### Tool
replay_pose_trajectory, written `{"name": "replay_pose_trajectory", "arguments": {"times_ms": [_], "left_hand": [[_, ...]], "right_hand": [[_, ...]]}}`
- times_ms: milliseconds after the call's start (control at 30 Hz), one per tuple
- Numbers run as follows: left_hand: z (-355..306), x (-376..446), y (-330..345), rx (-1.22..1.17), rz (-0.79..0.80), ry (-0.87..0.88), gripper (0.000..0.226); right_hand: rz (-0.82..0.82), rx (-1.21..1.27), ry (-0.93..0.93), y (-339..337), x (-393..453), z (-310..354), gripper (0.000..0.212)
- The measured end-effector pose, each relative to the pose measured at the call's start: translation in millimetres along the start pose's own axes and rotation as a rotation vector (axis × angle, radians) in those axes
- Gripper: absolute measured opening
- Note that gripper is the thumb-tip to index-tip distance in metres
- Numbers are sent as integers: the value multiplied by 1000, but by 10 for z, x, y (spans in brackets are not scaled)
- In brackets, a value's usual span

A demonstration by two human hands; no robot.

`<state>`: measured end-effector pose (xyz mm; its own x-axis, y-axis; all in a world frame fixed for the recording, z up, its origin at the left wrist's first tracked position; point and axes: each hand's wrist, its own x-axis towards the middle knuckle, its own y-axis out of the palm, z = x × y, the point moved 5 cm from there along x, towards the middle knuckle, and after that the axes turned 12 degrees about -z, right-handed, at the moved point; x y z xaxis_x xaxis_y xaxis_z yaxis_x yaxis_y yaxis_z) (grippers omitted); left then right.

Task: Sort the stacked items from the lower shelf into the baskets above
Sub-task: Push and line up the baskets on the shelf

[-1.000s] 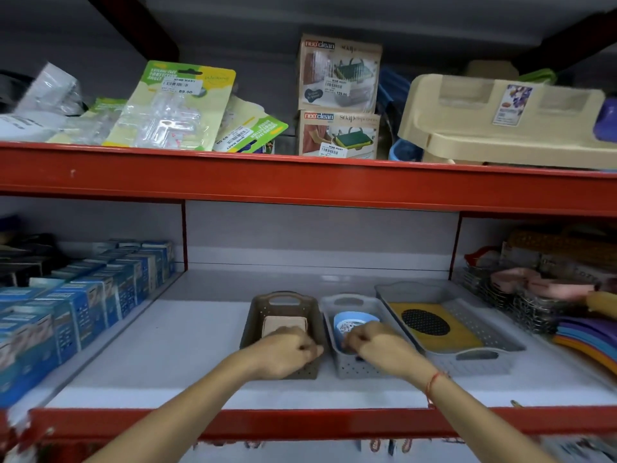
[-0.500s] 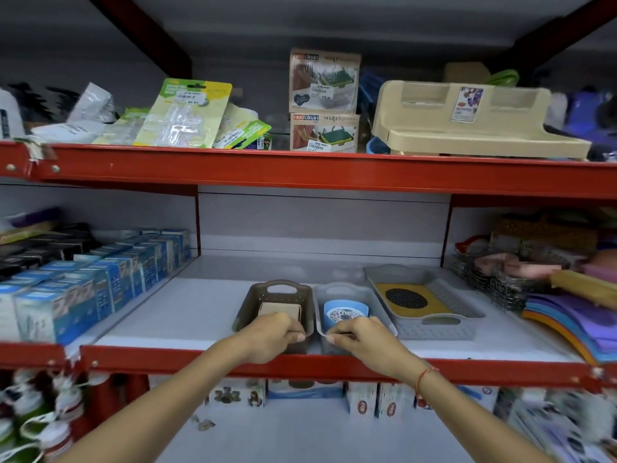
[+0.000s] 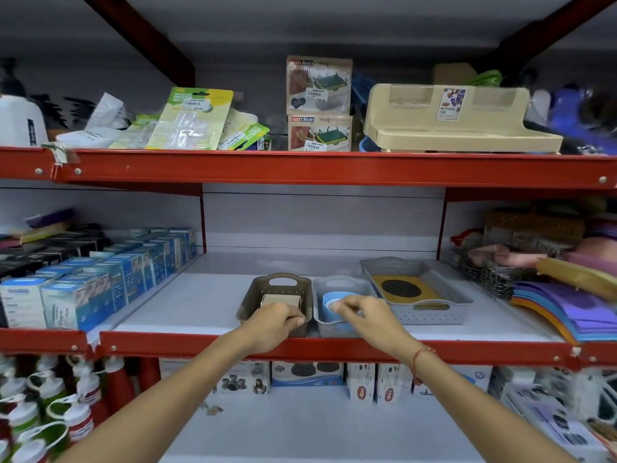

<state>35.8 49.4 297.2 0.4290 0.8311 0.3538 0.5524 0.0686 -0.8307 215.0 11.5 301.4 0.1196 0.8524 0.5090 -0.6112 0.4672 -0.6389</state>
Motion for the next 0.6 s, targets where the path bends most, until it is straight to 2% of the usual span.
{"name": "replay_pose_trajectory", "arguments": {"times_ms": [100,167,267,333,433,600], "left_hand": [[-78,6,-25,-17,-85,39,30],[-120,7,-12,0,-109,72,32],[-136,4,39,60,-102,97,31],[-130,8,56,81,-97,86,32],[-144,4,59,85,-96,84,33],[-169,-1,52,87,-87,73,35]], "right_hand": [[-255,-94,44,-302,188,-264,29],[-302,-252,87,-435,317,-553,29],[-140,-509,152,-448,360,-975,30],[-47,-591,152,-440,316,-1106,32],[-18,-642,61,-434,256,-1103,34],[18,-652,32,-494,77,-979,33]]}}
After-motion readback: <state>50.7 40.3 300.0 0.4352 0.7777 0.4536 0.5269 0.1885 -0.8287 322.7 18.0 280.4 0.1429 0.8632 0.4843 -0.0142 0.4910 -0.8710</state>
